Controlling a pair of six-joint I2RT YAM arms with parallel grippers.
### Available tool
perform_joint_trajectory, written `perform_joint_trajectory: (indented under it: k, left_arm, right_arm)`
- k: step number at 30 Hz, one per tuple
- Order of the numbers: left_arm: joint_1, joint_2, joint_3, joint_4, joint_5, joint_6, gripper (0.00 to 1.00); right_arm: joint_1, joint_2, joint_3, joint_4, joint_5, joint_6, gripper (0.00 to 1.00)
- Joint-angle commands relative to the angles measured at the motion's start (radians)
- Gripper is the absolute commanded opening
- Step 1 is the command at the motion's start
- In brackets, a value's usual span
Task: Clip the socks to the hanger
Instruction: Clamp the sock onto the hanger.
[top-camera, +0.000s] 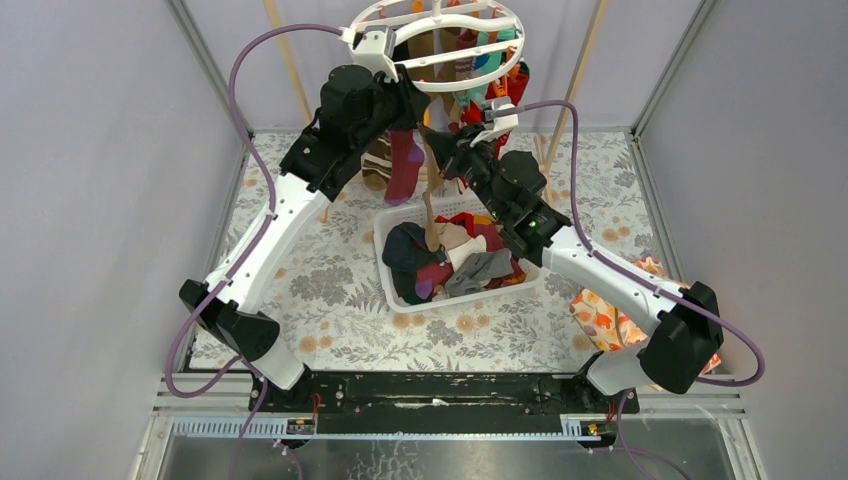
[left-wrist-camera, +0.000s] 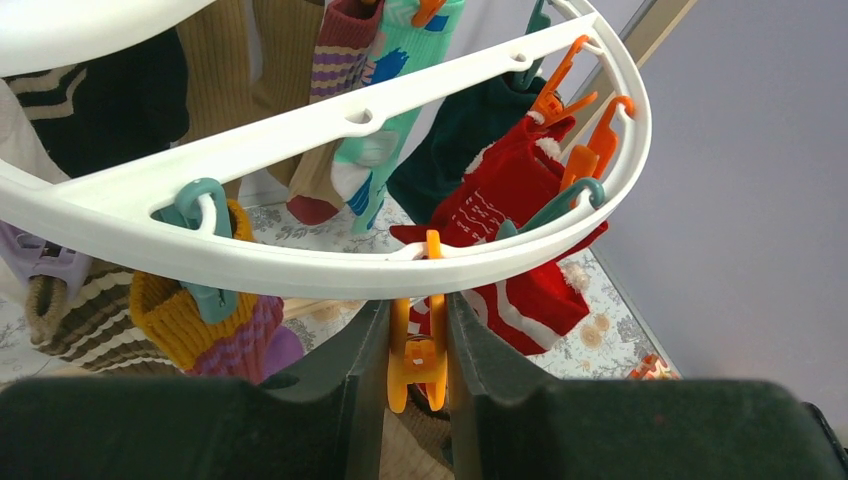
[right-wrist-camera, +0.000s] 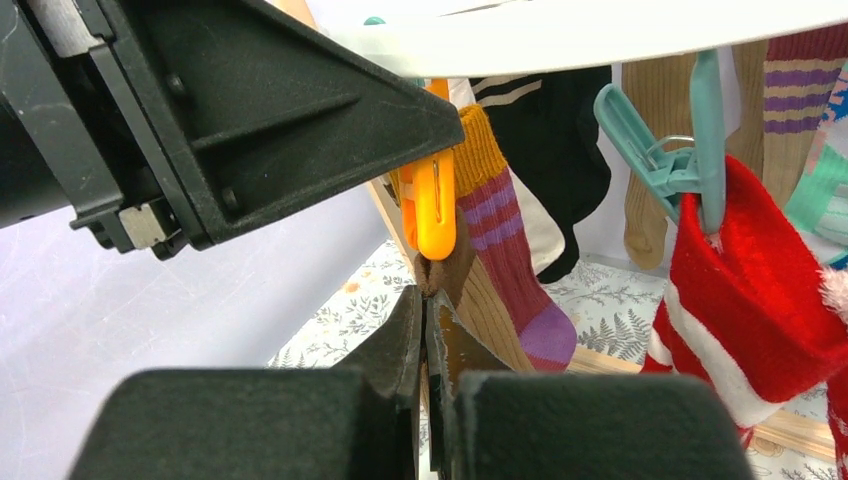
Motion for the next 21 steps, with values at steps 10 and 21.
perform_joint_trajectory:
  k: [10,21]
  left_arm:
    - [-0.025,-0.002,-0.02,0.039,-0.058,0.051,0.0]
    - [-0.032,-0.002,-0.025,0.045,-0.075,0.065,0.0]
  right_arm:
    - [0.016,0.026,0.089,0.076,-0.019,0.023,0.0]
    - [0.016,0.037,0.123,0.092,0.01,0.023,0.0]
